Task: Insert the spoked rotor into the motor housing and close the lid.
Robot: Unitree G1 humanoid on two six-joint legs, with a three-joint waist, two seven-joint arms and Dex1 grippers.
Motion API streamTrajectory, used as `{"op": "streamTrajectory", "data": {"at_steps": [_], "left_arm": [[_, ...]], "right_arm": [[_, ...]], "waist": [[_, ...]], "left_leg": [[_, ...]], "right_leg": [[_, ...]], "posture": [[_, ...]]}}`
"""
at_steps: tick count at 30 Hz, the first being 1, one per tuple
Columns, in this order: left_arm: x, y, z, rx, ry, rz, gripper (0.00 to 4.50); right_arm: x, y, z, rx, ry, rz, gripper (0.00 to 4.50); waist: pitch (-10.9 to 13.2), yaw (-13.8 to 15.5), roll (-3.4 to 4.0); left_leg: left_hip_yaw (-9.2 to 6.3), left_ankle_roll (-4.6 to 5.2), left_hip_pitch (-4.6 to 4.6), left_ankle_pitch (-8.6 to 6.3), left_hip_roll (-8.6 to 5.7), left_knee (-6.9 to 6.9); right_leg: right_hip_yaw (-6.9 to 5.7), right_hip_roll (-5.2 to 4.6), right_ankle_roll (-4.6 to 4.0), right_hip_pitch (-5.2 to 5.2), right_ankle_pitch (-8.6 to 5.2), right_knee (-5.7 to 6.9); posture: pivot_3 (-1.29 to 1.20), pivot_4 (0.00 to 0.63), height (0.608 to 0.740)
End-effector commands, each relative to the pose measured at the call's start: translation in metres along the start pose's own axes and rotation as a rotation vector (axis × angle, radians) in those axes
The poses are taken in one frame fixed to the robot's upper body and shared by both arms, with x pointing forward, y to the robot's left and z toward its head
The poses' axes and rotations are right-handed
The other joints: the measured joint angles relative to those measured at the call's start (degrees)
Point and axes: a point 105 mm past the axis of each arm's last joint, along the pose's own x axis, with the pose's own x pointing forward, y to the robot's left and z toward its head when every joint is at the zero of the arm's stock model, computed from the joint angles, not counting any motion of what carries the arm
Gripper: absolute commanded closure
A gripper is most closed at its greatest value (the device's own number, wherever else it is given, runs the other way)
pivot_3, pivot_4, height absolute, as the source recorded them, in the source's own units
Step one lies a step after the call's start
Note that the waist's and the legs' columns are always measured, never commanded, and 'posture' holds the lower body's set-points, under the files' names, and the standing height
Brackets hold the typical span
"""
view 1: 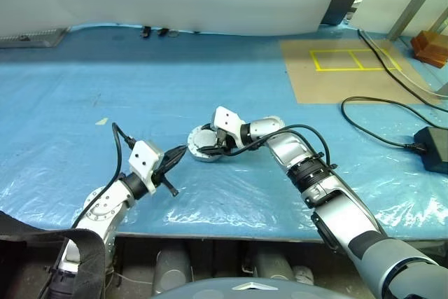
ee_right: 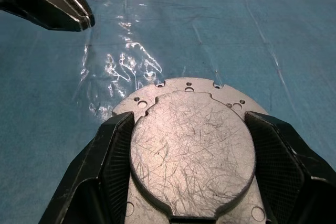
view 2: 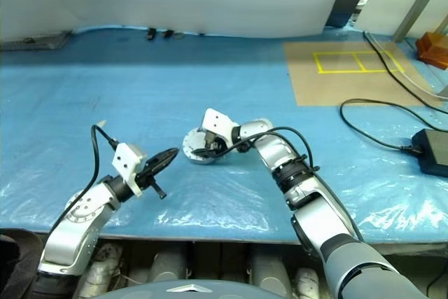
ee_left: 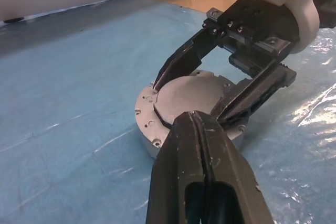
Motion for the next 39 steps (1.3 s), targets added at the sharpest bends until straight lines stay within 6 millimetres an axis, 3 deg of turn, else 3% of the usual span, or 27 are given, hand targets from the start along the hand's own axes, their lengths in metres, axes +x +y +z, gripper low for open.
{"op": "streamTrajectory", "data": {"at_steps": [1,7,14,20,21,24,29,39], "left_arm": [[0.010,0.003,0.010,0.017,-0.036,-0.023,4.50],[0.025,0.007,0.009,0.026,0.003,-0.093,4.50],[0.036,0.008,-0.020,0.051,0.185,-0.153,4.50],[0.046,-0.006,-0.026,0.066,0.220,-0.222,4.50],[0.047,-0.007,-0.026,0.066,0.222,-0.229,4.50],[0.051,-0.010,-0.026,0.067,0.218,-0.241,4.50],[0.052,-0.011,-0.024,0.069,0.207,-0.253,4.50],[0.048,-0.010,-0.026,0.066,0.214,-0.250,4.50]], "right_arm": [[0.004,0.007,-0.023,0.065,0.087,0.007,1.53],[0.007,0.004,-0.014,0.066,0.060,-0.007,1.53],[0.007,0.001,-0.003,0.056,0.025,-0.026,1.53],[0.002,0.000,0.002,0.063,0.001,-0.019,1.53],[0.001,0.000,0.002,0.066,0.001,-0.018,0.81],[-0.003,0.004,0.005,0.062,-0.009,0.020,0.02],[-0.014,-0.006,0.035,-0.007,-0.176,-0.033,0.02],[-0.042,-0.033,0.031,0.113,-0.233,-0.162,0.02]], "waist": [[-0.01,-0.04,-0.01],[-0.03,-0.17,0.02],[-0.05,-0.19,0.05],[-0.06,0.14,0.07],[-0.06,0.16,0.07],[-0.06,0.32,0.08],[-0.06,0.31,0.08],[-0.04,0.19,0.09]], "left_leg": [[0.00,0.00,-0.03,0.00,-0.01,-0.02],[0.03,-0.01,-0.12,0.01,0.00,-0.23],[0.09,-0.01,-0.43,0.01,0.00,-0.24],[0.10,-0.01,-0.40,0.01,-0.02,-0.23],[0.11,-0.01,-0.41,0.01,-0.02,-0.23],[0.12,-0.01,-0.43,0.01,-0.02,-0.23],[0.12,-0.02,-0.62,0.01,-0.02,-0.33],[0.15,-0.02,-0.79,0.02,-0.02,-0.36]], "right_leg": [[0.00,0.00,0.00,0.02,0.00,0.02],[0.01,0.02,-0.04,-0.11,0.02,0.02],[0.03,0.02,-0.44,-0.34,0.23,-0.10],[0.04,0.00,-0.23,-0.30,0.12,-0.10],[0.04,0.00,-0.22,-0.30,0.11,-0.10],[0.03,0.00,-0.42,-0.31,0.23,-0.18],[-0.04,0.00,-0.44,-0.36,0.24,-0.42],[-0.09,0.02,-0.45,-0.63,0.25,-0.50]], "posture": [[0.00,0.150,0.740],[0.00,0.150,0.740],[0.00,0.150,0.740],[0.00,0.150,0.740],[0.00,0.150,0.740],[0.00,0.150,0.740],[0.00,0.150,0.740],[0.00,0.150,0.740]]}}
